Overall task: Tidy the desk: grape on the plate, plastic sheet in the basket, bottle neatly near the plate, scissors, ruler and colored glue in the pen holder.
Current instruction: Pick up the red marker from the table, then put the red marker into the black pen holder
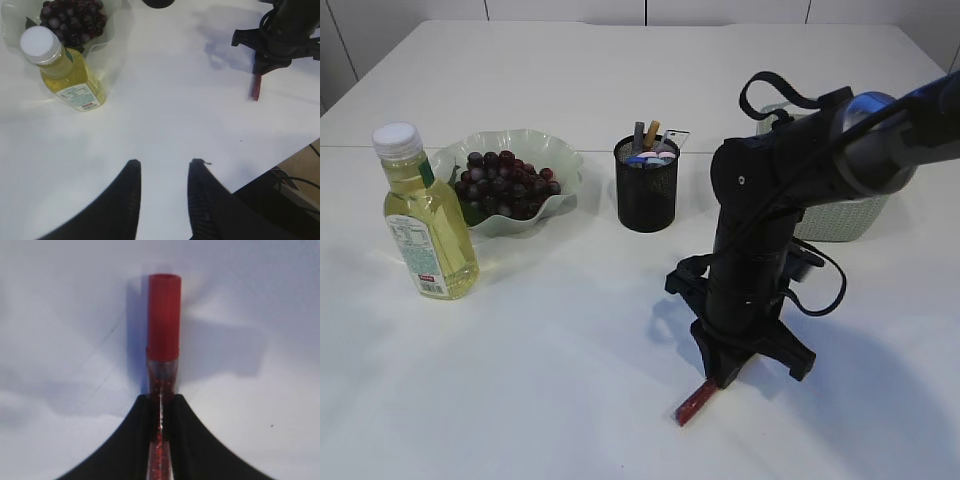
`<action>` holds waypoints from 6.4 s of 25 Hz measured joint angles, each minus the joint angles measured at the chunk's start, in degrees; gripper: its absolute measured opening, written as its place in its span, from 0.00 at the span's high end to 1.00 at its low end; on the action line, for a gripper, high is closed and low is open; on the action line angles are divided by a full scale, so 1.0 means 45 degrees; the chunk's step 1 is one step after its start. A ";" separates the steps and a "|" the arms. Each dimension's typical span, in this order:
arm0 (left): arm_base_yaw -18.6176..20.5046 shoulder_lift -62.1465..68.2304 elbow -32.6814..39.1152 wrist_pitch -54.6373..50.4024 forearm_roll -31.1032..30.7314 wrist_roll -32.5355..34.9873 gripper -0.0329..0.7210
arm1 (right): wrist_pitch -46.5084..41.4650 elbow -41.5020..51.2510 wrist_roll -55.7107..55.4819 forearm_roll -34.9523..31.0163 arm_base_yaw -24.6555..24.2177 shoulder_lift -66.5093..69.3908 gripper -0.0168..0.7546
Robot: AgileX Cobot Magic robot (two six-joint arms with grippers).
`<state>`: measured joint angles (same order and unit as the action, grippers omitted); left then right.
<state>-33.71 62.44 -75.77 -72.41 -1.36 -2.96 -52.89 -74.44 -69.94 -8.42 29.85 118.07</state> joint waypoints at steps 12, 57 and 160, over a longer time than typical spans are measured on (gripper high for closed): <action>0.0000 0.0000 0.0000 0.0000 0.0000 0.0000 0.64 | -0.1163 -0.1123 0.5646 0.0262 0.0000 0.0005 0.84; 0.0000 0.0000 0.0000 0.0000 -0.0024 0.0000 0.64 | 0.8202 0.1496 1.4016 0.3483 0.0736 -0.4527 0.84; 0.0000 0.0000 0.0000 0.2301 -0.0631 0.0000 0.64 | 1.6269 -0.2214 1.5989 0.2211 -0.1524 0.1222 0.85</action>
<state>-33.71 62.44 -75.77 -62.05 -4.20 -2.96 20.32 -84.40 2.01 1.53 22.99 123.56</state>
